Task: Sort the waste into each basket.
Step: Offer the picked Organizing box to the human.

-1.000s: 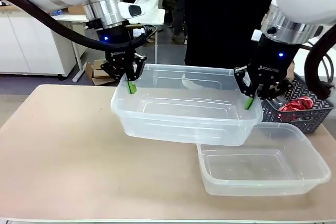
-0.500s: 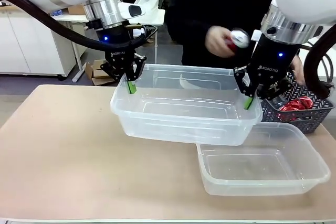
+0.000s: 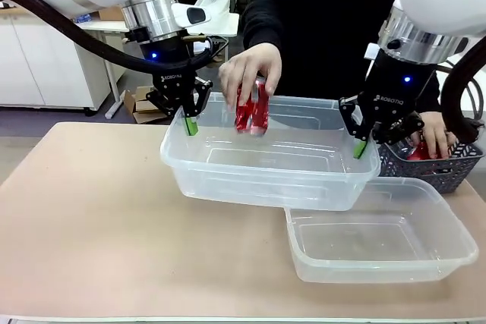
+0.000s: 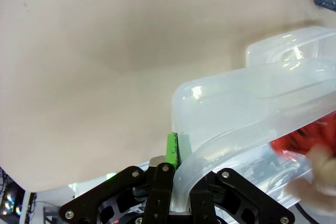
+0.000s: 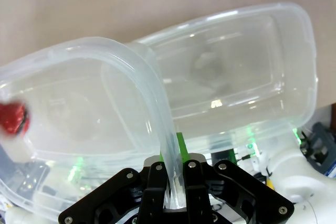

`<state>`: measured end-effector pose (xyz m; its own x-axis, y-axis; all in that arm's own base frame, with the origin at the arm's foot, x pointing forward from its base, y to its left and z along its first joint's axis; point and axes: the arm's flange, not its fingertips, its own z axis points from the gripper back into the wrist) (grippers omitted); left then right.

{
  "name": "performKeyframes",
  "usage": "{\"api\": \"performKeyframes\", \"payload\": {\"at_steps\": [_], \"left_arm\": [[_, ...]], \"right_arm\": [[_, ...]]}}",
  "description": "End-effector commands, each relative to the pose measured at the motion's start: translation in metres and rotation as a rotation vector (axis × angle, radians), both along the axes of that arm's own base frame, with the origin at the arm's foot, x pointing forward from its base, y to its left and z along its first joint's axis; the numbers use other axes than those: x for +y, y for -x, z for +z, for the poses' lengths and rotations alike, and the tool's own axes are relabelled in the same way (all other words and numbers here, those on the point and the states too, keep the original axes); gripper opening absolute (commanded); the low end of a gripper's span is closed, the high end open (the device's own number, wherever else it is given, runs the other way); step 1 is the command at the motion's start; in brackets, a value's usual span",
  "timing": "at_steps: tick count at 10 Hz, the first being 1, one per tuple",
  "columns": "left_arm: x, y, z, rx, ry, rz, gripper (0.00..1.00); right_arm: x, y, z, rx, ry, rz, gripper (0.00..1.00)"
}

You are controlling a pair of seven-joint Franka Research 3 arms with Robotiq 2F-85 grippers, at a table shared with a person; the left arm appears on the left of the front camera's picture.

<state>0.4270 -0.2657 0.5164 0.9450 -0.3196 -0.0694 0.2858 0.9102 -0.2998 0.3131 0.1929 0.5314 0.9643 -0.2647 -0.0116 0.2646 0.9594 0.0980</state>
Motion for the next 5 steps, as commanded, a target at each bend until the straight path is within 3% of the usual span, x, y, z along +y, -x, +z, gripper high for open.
{"api": "performKeyframes", "payload": {"at_steps": [1, 5], "left_arm": [[-0.0003, 0.0017, 0.0088, 0.003, 0.023, -0.006, 0.03], [-0.0003, 0.0017, 0.0088, 0.003, 0.023, -0.006, 0.03]], "right_arm": [[-0.0045, -0.0043, 0.0004, -0.002, 0.017, -0.003, 0.04], [-0.0045, -0.0043, 0.0004, -0.002, 0.017, -0.003, 0.04]]}}
